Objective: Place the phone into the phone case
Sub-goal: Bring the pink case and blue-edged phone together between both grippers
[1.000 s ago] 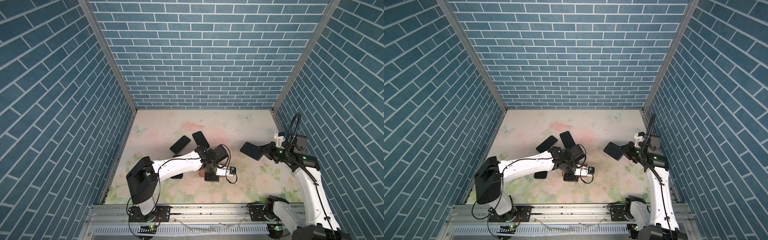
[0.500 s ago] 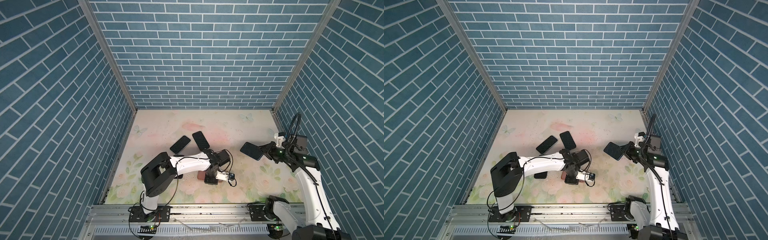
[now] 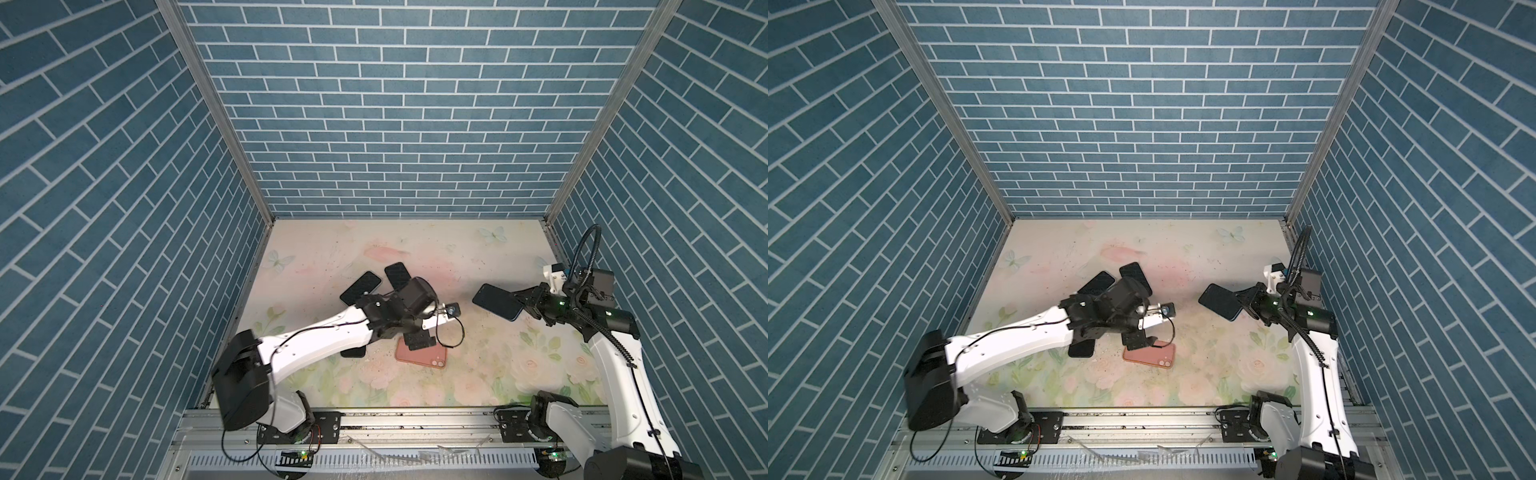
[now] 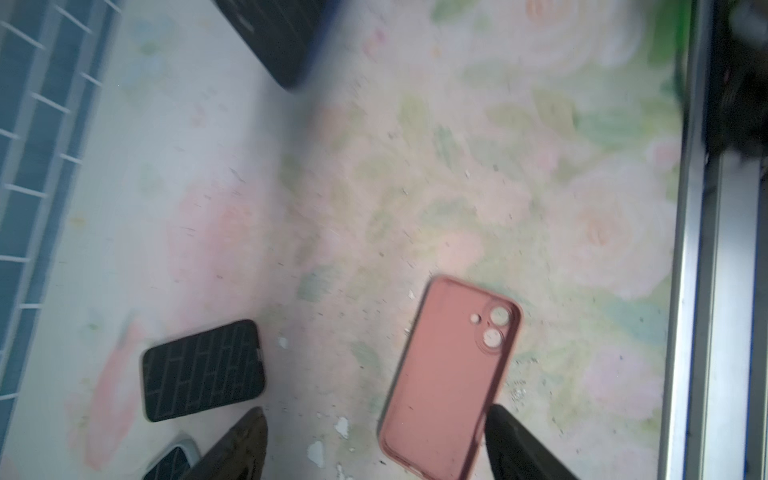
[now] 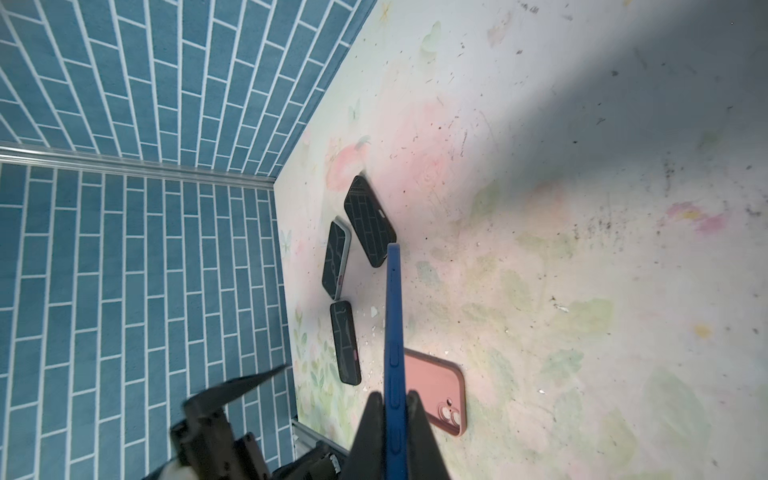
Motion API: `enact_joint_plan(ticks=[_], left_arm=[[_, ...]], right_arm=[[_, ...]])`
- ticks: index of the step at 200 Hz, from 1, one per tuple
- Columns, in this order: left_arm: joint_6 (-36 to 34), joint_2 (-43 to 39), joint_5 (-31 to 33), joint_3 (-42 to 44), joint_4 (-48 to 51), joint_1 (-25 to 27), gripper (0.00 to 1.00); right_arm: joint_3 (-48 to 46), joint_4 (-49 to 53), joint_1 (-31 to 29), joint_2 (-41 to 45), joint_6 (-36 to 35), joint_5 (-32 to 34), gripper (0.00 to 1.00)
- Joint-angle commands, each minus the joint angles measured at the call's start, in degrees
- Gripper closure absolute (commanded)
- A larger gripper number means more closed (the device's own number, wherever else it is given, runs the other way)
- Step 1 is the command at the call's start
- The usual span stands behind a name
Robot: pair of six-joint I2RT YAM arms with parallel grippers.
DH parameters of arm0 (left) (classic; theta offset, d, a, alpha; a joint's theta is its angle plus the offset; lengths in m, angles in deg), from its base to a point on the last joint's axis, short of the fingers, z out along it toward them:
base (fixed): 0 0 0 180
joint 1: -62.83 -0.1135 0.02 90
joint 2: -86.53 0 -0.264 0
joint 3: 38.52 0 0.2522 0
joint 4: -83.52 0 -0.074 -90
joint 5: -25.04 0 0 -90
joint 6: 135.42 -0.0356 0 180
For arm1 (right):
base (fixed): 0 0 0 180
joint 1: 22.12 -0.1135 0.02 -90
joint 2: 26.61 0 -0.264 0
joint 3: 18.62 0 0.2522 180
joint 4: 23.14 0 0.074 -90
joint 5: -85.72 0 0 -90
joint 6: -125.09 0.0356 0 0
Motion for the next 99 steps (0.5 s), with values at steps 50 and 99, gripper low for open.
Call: enact_joint_plan(ticks=[50, 99], left_arm=[[31.8, -15.5, 8.5, 5.1, 0.7, -14.1, 0.01], [44.0, -15.7, -18.7, 16.4, -5.3, -18.1, 0.00]], right_arm=[[-4.5, -8.8, -18.8, -0.8, 5.5, -3.2, 1.00], [-8.8, -15.6, -29.9, -4.7, 8.3, 0.5, 1.00]])
